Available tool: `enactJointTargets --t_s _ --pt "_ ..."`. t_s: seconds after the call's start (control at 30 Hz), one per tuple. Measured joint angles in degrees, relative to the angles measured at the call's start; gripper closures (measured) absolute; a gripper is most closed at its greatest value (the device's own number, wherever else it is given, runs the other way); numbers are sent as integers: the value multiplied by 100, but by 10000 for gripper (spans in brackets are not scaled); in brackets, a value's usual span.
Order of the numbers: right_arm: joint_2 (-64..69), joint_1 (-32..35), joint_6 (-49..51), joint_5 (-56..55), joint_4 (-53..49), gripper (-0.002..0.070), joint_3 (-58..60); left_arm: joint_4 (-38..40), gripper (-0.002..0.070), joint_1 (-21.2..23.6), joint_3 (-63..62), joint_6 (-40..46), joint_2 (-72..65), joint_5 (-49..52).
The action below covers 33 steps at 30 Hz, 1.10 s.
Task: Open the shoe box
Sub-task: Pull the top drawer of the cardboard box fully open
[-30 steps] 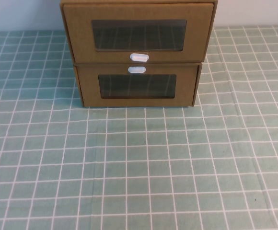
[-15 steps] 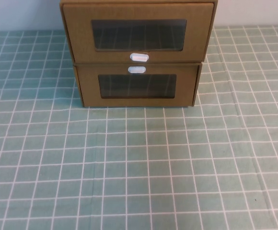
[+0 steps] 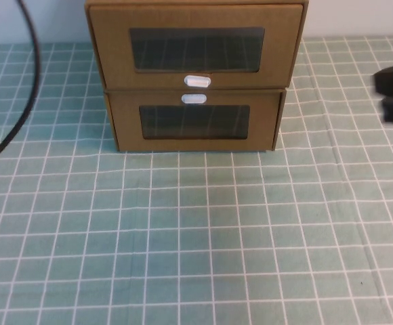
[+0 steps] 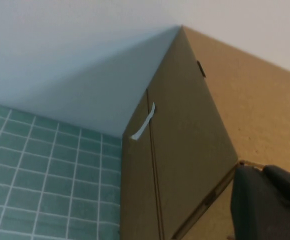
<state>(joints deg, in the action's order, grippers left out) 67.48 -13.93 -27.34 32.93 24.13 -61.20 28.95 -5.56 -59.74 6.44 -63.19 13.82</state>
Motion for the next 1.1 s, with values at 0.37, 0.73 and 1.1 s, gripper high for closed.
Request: enactJointTargets --t_s 0.37,0.73,1.1 --pt "964 -1508 -990 133 -981 689 -90 2285 680 0 -3295 3205 -2687 3133" --pt "1947 -2631 1780 1297 -5221 689 -1293 2998 680 -563 -5963 3910 -5107 4570" --pt "2861 -3595 5373 966 -9895 689 -1568 2095 680 -810 -6294 2707 -5438 4706"
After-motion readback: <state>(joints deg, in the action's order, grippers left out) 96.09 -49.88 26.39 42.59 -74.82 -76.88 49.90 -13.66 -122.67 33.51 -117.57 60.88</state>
